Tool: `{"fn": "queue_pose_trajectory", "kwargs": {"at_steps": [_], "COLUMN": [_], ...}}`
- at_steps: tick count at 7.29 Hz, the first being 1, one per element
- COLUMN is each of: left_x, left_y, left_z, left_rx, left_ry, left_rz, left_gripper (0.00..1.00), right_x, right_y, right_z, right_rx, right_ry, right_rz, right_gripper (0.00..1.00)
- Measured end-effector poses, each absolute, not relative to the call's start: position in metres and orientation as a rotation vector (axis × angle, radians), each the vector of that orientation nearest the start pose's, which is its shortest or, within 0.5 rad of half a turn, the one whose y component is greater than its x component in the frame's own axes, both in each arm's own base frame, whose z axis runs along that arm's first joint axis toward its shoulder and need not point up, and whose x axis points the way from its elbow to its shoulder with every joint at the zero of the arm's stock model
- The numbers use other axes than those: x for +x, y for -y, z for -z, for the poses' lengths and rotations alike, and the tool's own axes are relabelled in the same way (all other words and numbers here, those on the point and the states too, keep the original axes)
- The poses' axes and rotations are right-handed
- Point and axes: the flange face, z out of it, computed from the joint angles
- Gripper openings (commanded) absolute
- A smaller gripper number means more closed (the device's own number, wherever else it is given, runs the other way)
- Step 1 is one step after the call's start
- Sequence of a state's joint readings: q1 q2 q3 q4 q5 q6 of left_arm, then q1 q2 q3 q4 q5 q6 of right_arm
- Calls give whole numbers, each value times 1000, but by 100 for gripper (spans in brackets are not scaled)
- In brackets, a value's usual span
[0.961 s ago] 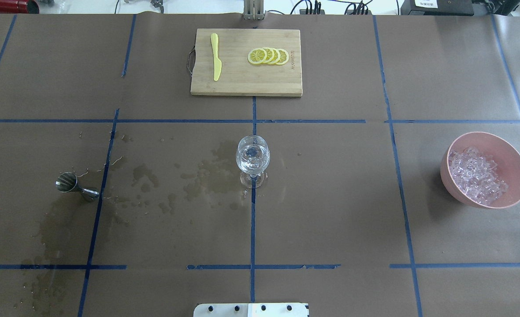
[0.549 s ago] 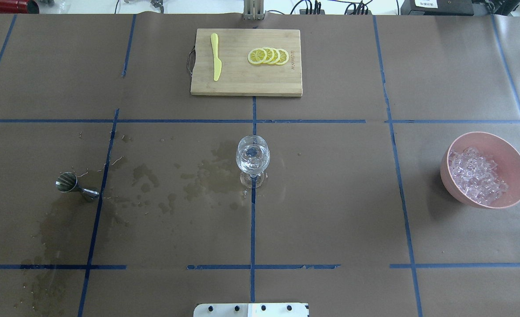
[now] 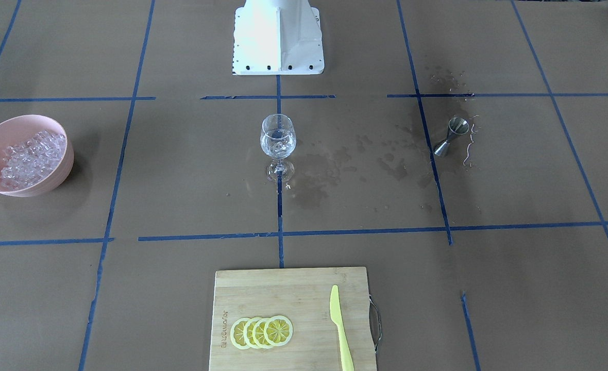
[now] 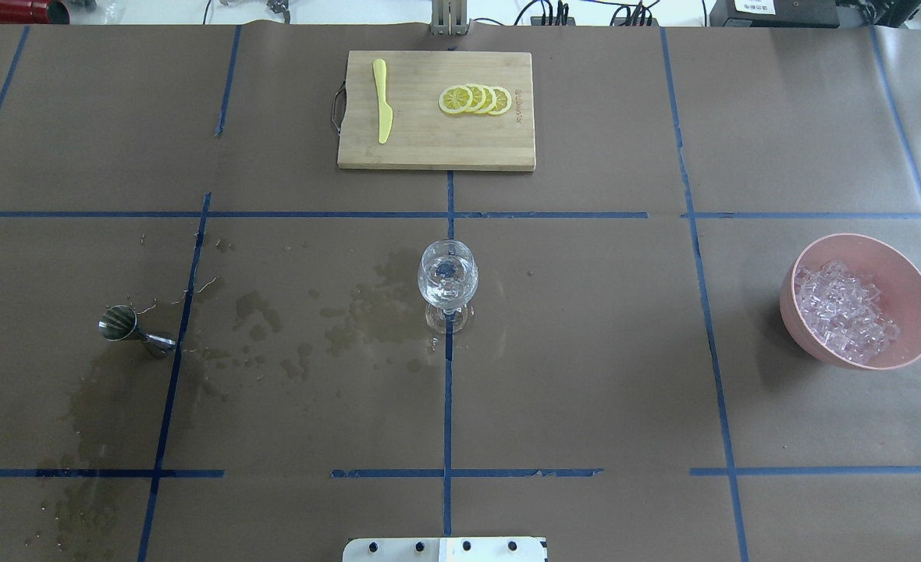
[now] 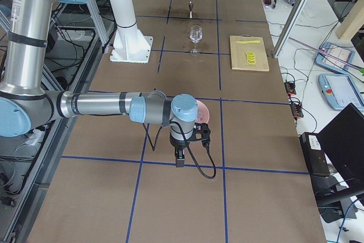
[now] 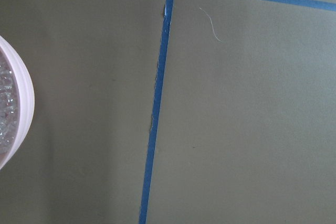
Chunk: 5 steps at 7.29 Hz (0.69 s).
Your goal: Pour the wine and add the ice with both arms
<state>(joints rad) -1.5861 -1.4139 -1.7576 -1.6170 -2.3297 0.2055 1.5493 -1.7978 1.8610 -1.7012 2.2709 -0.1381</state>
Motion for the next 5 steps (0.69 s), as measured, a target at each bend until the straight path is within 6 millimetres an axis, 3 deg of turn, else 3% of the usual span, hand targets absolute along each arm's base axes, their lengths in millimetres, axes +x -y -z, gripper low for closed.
{"fn": "queue_pose_trajectory", "kwargs": {"at_steps": [5], "left_x": [-71], "left_y": [430], "left_z": [-636], "left_rx": [154], "left_ry": [-747], "left_rz": [-211], "left_gripper": [100], "right_x": [61], "right_y": [391], "right_z": [-638], "right_rx": [-31], "right_ry": [705], "right_rz": [127], "right_gripper": [100]}}
